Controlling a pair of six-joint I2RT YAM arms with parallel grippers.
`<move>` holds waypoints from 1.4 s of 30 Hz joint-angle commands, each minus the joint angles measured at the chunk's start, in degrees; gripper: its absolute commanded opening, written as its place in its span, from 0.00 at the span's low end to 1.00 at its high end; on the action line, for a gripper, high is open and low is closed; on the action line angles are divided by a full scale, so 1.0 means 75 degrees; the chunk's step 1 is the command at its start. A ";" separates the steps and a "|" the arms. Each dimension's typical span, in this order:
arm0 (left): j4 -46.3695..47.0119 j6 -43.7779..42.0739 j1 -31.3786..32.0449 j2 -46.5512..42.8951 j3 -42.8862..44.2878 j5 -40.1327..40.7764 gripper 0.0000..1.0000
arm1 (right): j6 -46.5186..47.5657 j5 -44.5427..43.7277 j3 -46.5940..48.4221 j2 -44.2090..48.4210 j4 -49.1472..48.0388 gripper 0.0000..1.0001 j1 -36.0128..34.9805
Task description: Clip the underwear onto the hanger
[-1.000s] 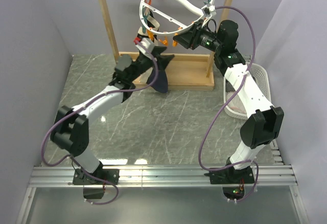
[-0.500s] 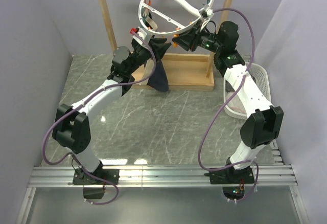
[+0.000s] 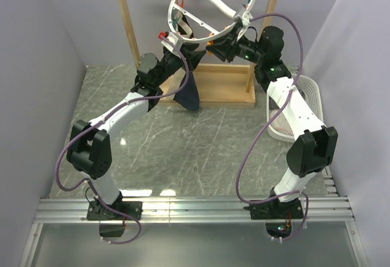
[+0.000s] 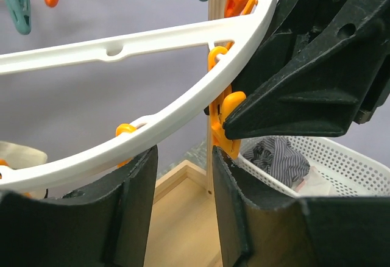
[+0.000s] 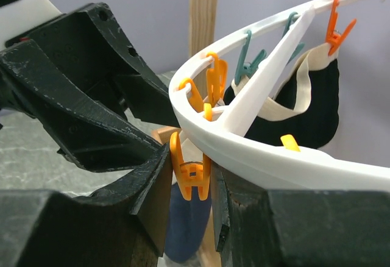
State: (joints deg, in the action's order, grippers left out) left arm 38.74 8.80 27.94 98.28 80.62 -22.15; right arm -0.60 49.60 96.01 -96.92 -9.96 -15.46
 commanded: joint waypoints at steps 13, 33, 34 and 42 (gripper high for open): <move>0.0541 -0.0447 -0.0152 0.0150 0.0513 0.0505 0.47 | 0.0292 -0.0907 0.0991 -0.0412 0.1901 0.00 -0.0141; 0.0600 0.0140 -0.0011 0.0384 0.0407 -0.0750 0.51 | -0.1209 -0.0872 0.0852 -0.0389 0.1154 0.00 -0.0223; 0.0600 0.0151 0.0012 0.0419 0.0500 -0.0750 0.51 | -0.1209 -0.0895 0.0828 -0.0389 0.1140 0.00 -0.0247; 0.0588 0.0104 0.0223 0.0712 0.0840 -0.0551 0.44 | -0.1466 -0.1059 0.0699 -0.0296 0.0976 0.00 -0.0305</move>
State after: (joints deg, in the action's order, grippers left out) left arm 40.66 9.76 28.88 103.46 83.66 -26.68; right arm -10.28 41.98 101.54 -100.57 0.19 -16.51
